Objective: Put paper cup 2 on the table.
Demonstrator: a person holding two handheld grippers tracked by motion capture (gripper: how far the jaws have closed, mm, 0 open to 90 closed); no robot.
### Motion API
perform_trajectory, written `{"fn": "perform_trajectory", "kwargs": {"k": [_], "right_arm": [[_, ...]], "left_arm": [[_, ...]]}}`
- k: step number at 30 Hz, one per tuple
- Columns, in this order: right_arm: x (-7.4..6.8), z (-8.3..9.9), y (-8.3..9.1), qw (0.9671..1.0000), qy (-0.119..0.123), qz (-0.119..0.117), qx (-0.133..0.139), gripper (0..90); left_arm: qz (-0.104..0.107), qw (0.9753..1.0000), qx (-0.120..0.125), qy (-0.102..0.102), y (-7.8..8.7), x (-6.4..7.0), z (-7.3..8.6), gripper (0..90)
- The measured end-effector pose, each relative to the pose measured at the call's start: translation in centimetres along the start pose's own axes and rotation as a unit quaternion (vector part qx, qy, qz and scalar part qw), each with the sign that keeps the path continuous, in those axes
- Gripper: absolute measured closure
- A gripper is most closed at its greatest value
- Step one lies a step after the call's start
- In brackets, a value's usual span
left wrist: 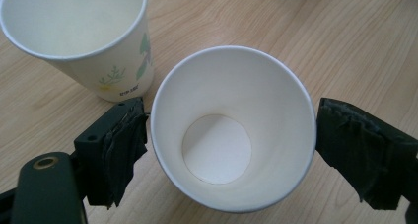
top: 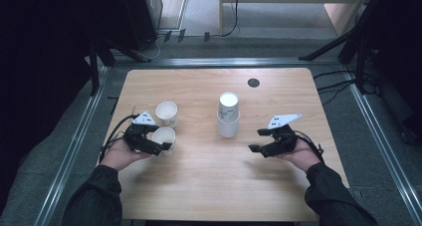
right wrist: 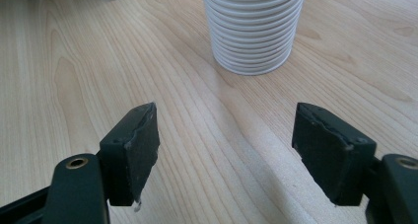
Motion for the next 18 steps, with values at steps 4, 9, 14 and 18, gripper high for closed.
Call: {"fn": "perform_trajectory", "kwargs": {"k": [4,9,14,18], "right_arm": [[0.0,0.0,0.0,1.0,0.0,0.0,0.0,26.3],[0.1,0.0,0.0,1.0,-0.001,0.0,0.0,26.3],[0.0,0.0,0.0,1.0,0.0,-0.001,-0.001,26.3],[0.1,0.0,0.0,1.0,-0.001,0.0,0.0,26.3]], "left_arm": [[0.001,0.9999,0.016,0.004,0.4,-0.1,-0.2,13.2],[0.005,0.9993,0.034,0.013,1.0,-0.2,-0.4,13.2],[0.005,0.9989,0.045,0.014,1.4,-0.2,-0.6,13.2],[0.003,0.9984,0.054,0.014,1.8,-0.2,-0.7,13.2]]}}
Point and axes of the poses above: each handheld gripper's, and its own axes: y roughly backward along the jaws, z roughly out of its underside, x roughly to its right, the point moved 4 cm from there along -y, roughly forward along the jaws, and after that the axes turned 3 degrees about -y, right-handed, at the moved point
